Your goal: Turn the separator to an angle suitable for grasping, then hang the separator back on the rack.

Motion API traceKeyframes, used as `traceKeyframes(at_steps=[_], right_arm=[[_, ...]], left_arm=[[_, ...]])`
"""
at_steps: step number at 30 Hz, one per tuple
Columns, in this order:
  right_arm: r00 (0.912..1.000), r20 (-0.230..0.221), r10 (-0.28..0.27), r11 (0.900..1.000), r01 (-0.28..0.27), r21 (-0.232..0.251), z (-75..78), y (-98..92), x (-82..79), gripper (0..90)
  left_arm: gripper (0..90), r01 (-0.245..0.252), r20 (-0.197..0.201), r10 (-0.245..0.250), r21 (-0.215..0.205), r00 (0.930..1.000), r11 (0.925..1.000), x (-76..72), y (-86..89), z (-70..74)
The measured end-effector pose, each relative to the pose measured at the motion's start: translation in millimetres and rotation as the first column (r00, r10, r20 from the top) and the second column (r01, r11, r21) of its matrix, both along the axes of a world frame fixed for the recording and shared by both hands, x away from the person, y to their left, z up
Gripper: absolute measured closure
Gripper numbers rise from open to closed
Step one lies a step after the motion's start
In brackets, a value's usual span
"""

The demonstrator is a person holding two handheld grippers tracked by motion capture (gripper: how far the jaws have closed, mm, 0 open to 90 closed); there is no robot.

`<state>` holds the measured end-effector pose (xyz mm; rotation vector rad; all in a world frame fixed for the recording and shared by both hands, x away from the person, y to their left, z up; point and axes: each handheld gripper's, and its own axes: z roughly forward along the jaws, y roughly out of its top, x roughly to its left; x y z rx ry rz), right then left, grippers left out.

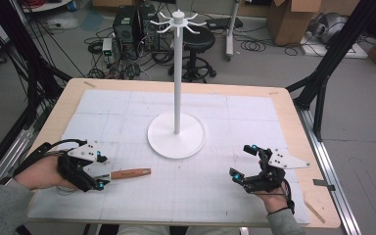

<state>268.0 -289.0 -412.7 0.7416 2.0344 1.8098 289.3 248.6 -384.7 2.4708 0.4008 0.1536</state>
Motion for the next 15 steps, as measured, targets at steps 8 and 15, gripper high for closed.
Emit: traceKeyframes(at_steps=[8, 15], right_arm=[[1.0, 0.008, 0.003, 1.0, -0.003, 0.002, 0.9, 0.0, -0.7, 0.7], [1.0, 0.007, -0.002, 1.0, 0.002, 0.003, 0.9, -1.1, -1.8, 0.7]], left_arm=[[22.3, -0.016, -0.033, 0.017, 0.035, 0.9993, 0.9992, 6.9, -5.7, -8.2], [22.8, -0.018, -0.061, 0.023, 0.074, 0.9979, 0.9971, 13.5, -11.9, -15.3]])
